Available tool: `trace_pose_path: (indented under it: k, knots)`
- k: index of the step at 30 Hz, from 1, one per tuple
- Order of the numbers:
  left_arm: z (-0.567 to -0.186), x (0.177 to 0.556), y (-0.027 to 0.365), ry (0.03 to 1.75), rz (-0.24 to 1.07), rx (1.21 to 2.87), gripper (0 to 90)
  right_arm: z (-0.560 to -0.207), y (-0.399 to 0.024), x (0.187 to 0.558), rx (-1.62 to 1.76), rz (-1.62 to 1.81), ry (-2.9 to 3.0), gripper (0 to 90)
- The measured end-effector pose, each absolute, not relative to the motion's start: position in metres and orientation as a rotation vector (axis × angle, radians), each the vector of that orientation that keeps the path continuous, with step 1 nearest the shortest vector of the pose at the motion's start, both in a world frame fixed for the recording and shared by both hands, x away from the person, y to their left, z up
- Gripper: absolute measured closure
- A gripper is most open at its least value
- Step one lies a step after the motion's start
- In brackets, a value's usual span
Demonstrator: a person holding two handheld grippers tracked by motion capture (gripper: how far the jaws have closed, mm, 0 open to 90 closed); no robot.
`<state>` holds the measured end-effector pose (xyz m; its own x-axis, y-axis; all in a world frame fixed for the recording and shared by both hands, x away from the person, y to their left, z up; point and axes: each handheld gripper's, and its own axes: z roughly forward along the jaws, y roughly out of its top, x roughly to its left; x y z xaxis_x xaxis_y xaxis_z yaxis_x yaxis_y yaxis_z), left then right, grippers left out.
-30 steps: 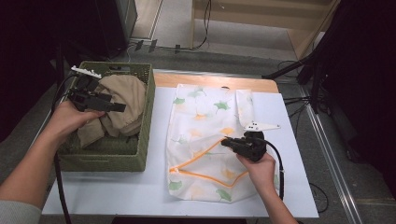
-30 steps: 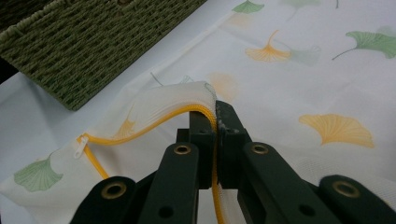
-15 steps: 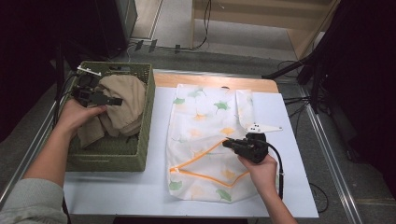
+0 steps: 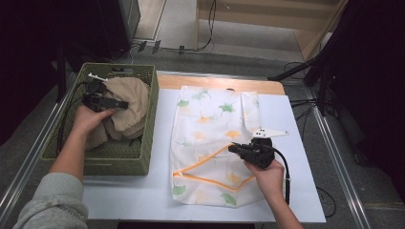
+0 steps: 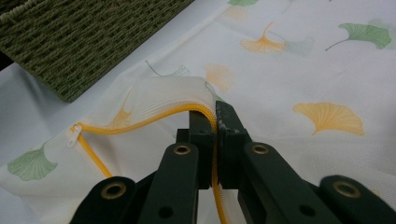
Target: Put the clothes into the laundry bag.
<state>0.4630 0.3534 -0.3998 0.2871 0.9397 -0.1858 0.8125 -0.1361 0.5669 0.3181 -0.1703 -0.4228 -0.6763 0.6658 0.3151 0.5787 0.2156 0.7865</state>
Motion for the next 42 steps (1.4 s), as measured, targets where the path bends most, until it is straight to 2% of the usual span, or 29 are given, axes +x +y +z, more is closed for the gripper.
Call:
trace_pose_path:
  k: [22, 28, 35, 38, 42]
  knots:
    - [-0.433, 0.463, 0.343, 1.515, 0.313, 1.936, 0.1, -0.425, -0.173, 0.312, 1.217, 1.438, 2.378, 86.4]
    - [-0.436, 0.467, 0.336, 1.535, 0.333, 1.955, 5.5, -0.427, -0.173, 0.312, 1.216, 1.433, 2.379, 86.4]
    - [-0.433, 0.469, 0.329, 1.561, 0.329, 1.981, 31.9, -0.427, -0.171, 0.312, 1.202, 1.423, 2.389, 86.4]
    - [-0.430, 0.470, 0.326, 1.610, 0.277, 1.962, 49.0, -0.427, -0.170, 0.312, 1.204, 1.424, 2.390, 86.4]
    - [-0.424, 0.468, 0.322, 1.606, 0.275, 2.011, 69.5, -0.427, -0.170, 0.312, 1.201, 1.425, 2.386, 86.4]
